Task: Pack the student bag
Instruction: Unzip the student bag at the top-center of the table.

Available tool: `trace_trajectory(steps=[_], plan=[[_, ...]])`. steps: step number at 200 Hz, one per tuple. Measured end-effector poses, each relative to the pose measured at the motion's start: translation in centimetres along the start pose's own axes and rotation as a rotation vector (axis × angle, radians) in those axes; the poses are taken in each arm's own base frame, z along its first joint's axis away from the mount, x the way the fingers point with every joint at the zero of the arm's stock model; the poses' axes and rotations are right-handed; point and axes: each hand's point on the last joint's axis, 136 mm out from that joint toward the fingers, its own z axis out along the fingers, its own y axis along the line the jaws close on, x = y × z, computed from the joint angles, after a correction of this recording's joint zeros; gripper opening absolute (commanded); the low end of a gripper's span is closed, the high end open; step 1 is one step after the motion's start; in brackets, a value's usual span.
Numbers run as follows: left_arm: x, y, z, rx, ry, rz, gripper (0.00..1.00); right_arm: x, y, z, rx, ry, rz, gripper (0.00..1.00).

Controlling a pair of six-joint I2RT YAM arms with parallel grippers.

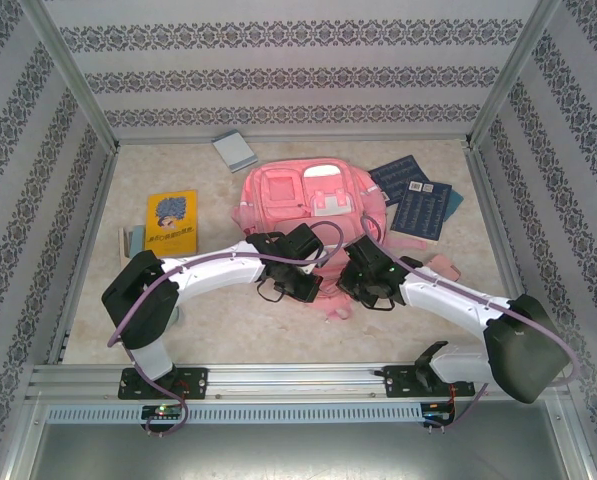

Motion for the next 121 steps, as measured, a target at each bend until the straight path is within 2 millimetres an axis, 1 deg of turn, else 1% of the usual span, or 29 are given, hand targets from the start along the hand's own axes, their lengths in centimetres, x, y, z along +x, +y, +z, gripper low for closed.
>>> trace_trajectory(steps=[24,50,74,96,121], plan=[[0.2,0.8,-0.1,-0.044,0.003,0.003,0.0,-0.7,-0.1,-0.4,-0.002,-0.012,-0.004,0.0],[0.4,2.4,-0.3,-0.107,0.013,-0.005,0.0,-2.7,-0.9,-1.8,-0.01,-0.054,0.012,0.0],[0.1,5.0,-1.0,-0.156,0.018,-0.045,0.0,-4.5,-2.1,-3.2,-0.021,-0.099,0.029,0.0],[-0.2,7.4,-1.7,-0.19,0.018,-0.083,0.0,-5.3,-2.9,-3.8,-0.034,-0.115,0.03,0.0],[-1.0,10.7,-2.5,-0.245,0.016,-0.135,0.0,-6.0,-3.9,-4.2,-0.022,-0.125,0.025,0.0]])
